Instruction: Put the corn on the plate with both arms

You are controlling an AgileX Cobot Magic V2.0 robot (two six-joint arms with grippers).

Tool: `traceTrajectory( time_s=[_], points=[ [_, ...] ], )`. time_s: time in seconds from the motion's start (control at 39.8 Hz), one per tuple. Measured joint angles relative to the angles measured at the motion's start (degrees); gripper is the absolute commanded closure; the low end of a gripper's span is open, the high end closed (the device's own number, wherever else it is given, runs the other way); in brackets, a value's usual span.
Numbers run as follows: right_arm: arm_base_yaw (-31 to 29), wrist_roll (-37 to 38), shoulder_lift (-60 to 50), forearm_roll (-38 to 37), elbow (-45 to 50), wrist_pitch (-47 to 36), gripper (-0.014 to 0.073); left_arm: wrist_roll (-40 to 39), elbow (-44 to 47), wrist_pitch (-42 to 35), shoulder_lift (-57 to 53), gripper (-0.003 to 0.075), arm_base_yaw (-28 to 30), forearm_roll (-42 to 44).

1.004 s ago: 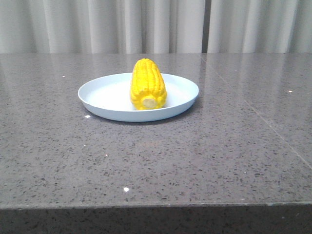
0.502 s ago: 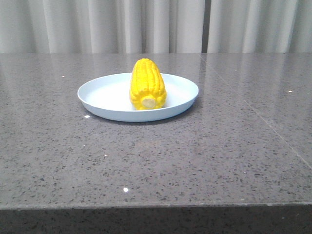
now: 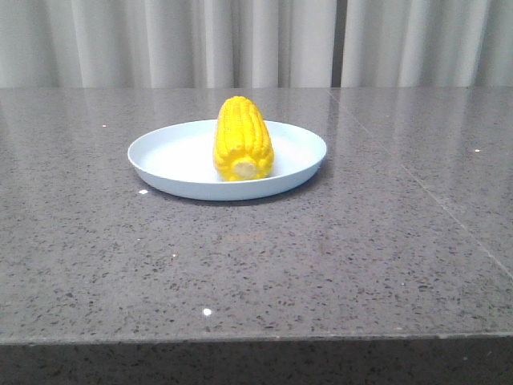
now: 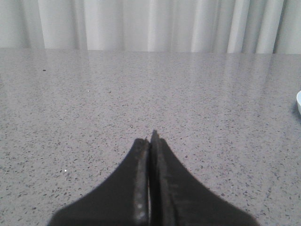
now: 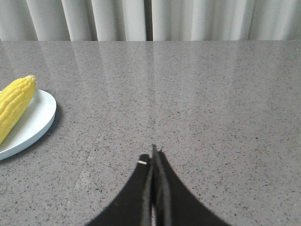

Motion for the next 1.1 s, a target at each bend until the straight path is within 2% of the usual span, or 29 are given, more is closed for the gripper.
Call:
traceTrajectory(
  time_s=[0.13, 0.28, 0.48, 1.1],
  points=[
    [-0.2, 0.0, -0.4, -1.3, 2.9, -3.2, 0.0662, 0.0, 0.0, 0.0, 0.0, 0.0741, 0.0, 0.0],
    [-3.2, 0.0, -4.0, -1.4, 11.3, -9.1, 0.0662, 0.0, 0.0, 0.0, 0.0, 0.0741, 0.0, 0.0],
    [-6.5, 0.0, -9.2, -0.4, 21.0, -9.7, 0.0662, 0.0, 0.0, 0.0, 0.0, 0.0741, 0.0, 0.0],
    [-6.7, 0.0, -10.7, 0.2, 21.6, -8.0, 0.0662, -0.1, 0.0, -0.1, 0.0, 0.0741, 0.0, 0.0]
  ],
)
